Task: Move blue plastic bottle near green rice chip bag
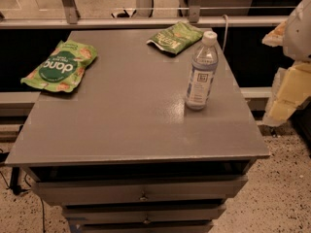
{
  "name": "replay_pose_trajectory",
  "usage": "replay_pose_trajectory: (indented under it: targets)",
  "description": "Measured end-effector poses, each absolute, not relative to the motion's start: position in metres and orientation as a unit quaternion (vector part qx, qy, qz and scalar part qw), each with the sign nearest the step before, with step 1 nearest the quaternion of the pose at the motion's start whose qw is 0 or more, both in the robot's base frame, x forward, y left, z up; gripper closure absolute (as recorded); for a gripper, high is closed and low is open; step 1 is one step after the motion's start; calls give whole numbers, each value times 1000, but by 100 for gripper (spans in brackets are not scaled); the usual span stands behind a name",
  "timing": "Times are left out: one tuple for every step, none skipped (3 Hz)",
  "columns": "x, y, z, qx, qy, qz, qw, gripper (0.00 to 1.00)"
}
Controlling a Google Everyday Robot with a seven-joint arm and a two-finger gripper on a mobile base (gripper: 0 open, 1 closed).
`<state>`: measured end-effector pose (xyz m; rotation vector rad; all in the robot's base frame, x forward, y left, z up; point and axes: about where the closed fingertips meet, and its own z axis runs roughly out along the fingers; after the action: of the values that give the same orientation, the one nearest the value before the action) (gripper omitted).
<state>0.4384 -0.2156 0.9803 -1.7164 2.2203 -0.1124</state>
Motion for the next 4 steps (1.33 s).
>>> replay_pose_trajectory:
  targets:
    - [440, -216, 980, -602, 778, -41, 175, 0]
    - [453, -222, 956, -588, 783, -16, 204, 0]
    - [482, -220, 931, -564, 781, 15, 267, 0]
    - [514, -213, 912, -533, 775, 58, 335, 0]
